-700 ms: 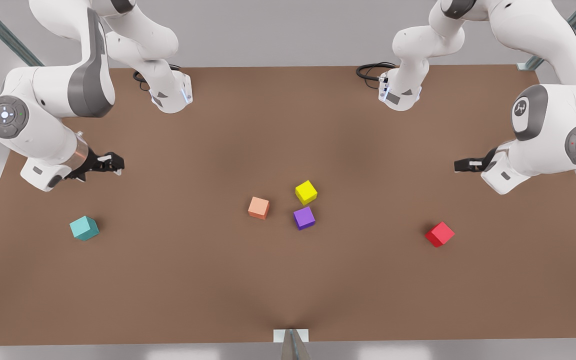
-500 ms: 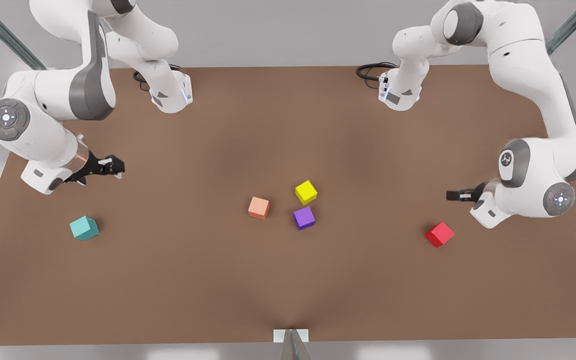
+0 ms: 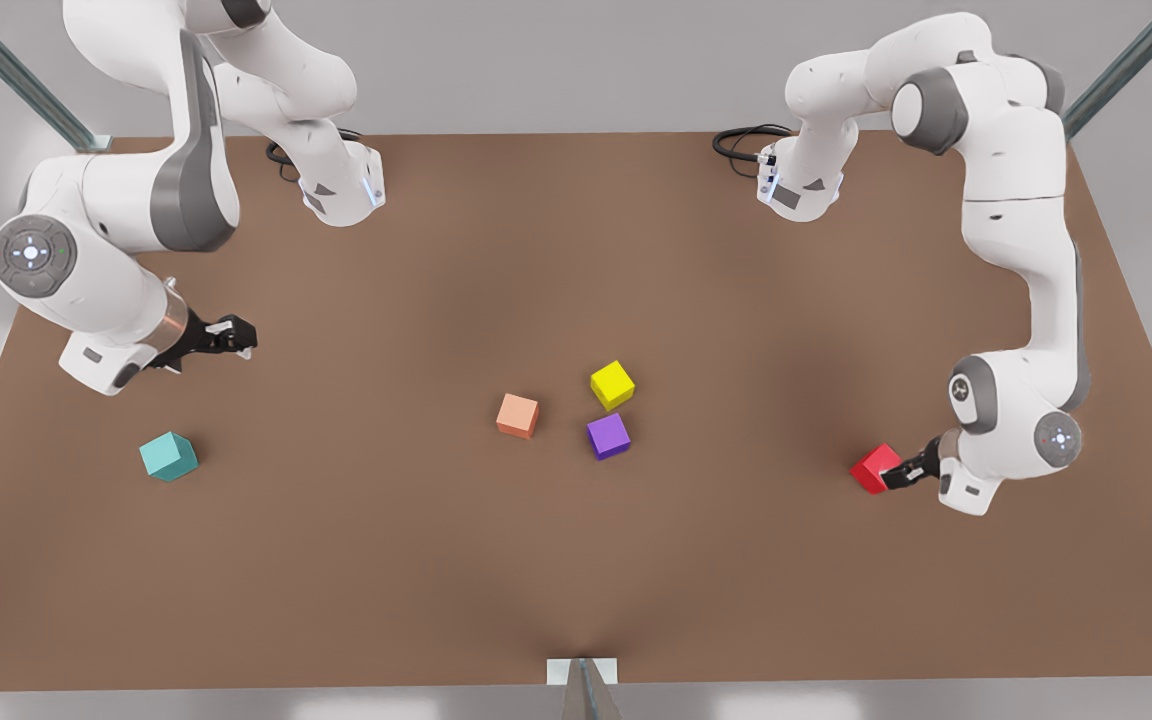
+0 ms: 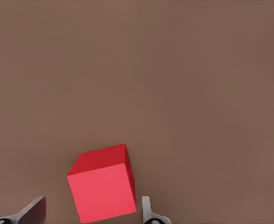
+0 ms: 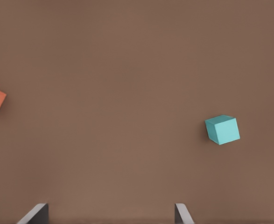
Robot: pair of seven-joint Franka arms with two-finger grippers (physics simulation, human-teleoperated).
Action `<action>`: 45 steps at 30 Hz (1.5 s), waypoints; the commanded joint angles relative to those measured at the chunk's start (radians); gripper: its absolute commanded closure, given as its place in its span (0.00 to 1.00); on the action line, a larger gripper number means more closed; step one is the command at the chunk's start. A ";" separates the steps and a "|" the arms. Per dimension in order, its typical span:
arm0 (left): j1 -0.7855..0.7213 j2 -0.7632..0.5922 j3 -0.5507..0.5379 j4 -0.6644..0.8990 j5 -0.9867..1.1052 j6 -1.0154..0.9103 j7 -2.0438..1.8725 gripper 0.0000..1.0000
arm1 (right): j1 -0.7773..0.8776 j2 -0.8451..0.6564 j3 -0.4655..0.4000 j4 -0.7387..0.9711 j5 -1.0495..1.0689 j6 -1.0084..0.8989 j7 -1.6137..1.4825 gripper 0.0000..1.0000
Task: Pick up red wooden cube and pass to hand red wooden cube and place in blue wooden cube
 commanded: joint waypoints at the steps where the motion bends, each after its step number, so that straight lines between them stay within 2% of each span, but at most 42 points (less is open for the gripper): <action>1: -0.004 0.010 0.000 0.003 0.005 0.080 -0.332 0.00 | 0.000 0.000 0.000 -0.002 0.005 0.003 -0.022 0.00; 17: -0.017 0.066 0.016 -0.019 0.008 0.083 -0.388 0.00 | 0.000 0.005 0.000 -0.021 0.005 0.009 -0.032 0.00; 26: -0.025 0.100 0.017 -0.040 0.008 0.161 -0.389 0.00 | 0.000 0.003 0.000 -0.028 0.005 0.009 -0.032 0.00; 27: -0.025 0.105 0.017 -0.040 0.008 0.163 -0.389 0.06 | 0.000 0.003 0.000 -0.028 0.005 0.007 -0.032 0.00; 29: -0.025 0.105 0.017 -0.039 0.008 0.163 -0.389 0.27 | 0.000 0.005 0.000 -0.028 0.005 0.009 -0.032 0.00; 31: -0.025 0.103 0.017 -0.034 0.008 0.162 -0.386 0.32 | 0.000 0.005 0.000 -0.028 0.005 0.009 -0.032 0.00; 34: -0.028 0.068 -0.004 -0.014 0.003 0.117 -0.386 0.32 | 0.003 0.010 0.003 -0.024 0.001 0.012 -0.034 0.00; 35: -0.016 0.059 -0.052 0.006 0.002 0.076 -0.386 0.33 | 0.005 0.022 0.004 -0.010 0.038 0.012 -0.103 0.00; 36: -0.005 0.063 -0.101 0.091 0.002 -0.074 -0.386 0.32 | 0.006 0.063 0.004 0.027 0.077 0.012 -0.204 0.00; 37: -0.007 0.071 -0.161 0.184 -0.037 -0.243 -0.385 0.32 | 0.006 0.141 0.006 0.079 0.197 0.014 -0.456 0.00; 38: -0.007 0.071 -0.230 0.225 -0.075 -0.334 -0.385 0.33 | 0.006 0.238 0.006 0.122 0.385 0.009 -0.722 0.00; 39: -0.007 0.071 -0.280 0.248 -0.081 -0.389 -0.383 0.32 | 0.011 0.296 0.011 0.130 0.474 0.009 -0.842 0.00; 40: -0.007 0.071 -0.342 0.280 -0.150 -0.447 -0.346 0.33 | 0.011 0.391 0.018 0.149 0.683 0.012 -1.018 0.00; 42: -0.007 0.091 -0.431 0.310 -0.316 -0.504 -0.241 0.32 | 0.025 0.542 0.035 0.313 0.838 0.026 -1.345 0.00; 43: -0.008 0.103 -0.466 0.319 -0.437 -0.503 -0.179 0.32 | 0.025 0.563 0.046 0.338 0.895 0.032 -1.451 0.00; 45: -0.031 0.174 -0.531 0.397 -0.460 -0.492 -0.176 0.32 | 0.048 0.577 0.057 0.349 0.952 0.127 -1.575 0.00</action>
